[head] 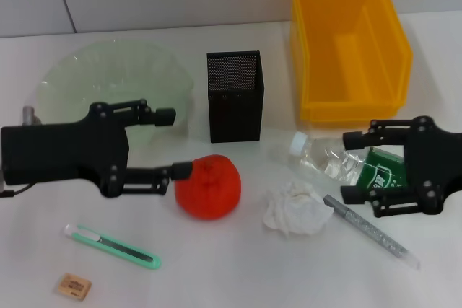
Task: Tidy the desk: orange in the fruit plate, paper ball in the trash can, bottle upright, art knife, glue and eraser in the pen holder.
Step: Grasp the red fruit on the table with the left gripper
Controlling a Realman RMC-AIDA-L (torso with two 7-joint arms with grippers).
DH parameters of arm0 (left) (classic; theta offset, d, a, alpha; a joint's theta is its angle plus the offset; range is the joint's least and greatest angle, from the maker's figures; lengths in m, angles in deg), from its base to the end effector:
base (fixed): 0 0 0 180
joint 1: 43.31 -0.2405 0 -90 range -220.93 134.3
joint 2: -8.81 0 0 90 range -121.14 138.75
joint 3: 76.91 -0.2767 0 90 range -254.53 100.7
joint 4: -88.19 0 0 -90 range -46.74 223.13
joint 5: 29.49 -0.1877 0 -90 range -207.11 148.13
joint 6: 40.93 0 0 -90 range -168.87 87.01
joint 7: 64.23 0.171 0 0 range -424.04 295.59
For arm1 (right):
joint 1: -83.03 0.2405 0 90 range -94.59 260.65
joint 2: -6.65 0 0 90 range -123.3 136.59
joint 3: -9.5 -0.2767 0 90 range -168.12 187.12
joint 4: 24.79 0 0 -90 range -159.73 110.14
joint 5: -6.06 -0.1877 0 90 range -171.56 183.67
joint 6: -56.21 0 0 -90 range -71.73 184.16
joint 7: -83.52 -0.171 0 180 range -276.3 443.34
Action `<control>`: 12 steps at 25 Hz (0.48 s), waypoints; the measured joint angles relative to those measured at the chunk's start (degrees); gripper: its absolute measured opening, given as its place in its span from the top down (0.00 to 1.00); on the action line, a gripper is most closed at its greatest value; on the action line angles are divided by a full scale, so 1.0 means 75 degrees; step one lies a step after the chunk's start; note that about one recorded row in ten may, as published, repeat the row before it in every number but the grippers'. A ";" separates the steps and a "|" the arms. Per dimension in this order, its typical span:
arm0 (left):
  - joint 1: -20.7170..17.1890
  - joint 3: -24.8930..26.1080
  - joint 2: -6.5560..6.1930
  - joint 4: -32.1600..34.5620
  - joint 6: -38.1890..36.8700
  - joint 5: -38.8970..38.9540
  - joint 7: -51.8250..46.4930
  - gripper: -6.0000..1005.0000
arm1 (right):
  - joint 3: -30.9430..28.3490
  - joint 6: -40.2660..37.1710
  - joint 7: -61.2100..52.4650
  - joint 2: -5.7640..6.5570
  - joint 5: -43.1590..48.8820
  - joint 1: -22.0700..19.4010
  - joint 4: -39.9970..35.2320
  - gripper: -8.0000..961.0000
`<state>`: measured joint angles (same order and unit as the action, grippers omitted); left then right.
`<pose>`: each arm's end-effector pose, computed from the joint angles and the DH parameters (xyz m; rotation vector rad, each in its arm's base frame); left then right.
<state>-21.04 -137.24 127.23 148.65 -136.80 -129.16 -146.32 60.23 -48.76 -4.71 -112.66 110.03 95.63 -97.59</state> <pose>-0.2032 0.2987 -0.0128 -2.8926 -0.1581 -0.7311 0.2393 0.2569 0.0266 -2.8218 0.3194 0.6372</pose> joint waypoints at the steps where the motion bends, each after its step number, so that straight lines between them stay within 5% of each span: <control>1: 0.0000 0.0000 0.0000 0.0000 0.0000 0.0000 0.0000 0.19 | -0.0069 -0.0024 0.0002 0.0001 -0.0001 -0.0025 -0.0007 0.20; 6: 0.0088 -0.0215 0.0007 -0.0082 0.0489 0.0001 -0.0129 0.19 | -0.0116 -0.0058 0.0005 0.0005 -0.0013 -0.0118 -0.0018 0.20; 8: 0.0151 -0.1034 0.0004 -0.0179 0.1364 -0.0138 -0.0120 0.19 | -0.0117 -0.0059 0.0005 0.0006 -0.0020 -0.0139 -0.0020 0.20; 12: 0.0154 -0.1238 0.0015 -0.0181 0.1633 -0.0259 -0.0139 0.19 | -0.0120 -0.0048 -0.0001 0.0007 -0.0043 -0.0145 -0.0060 0.20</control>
<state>-19.88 -146.52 127.35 147.29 -124.56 -131.10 -147.36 59.33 -49.12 -4.71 -112.61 109.71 94.54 -98.04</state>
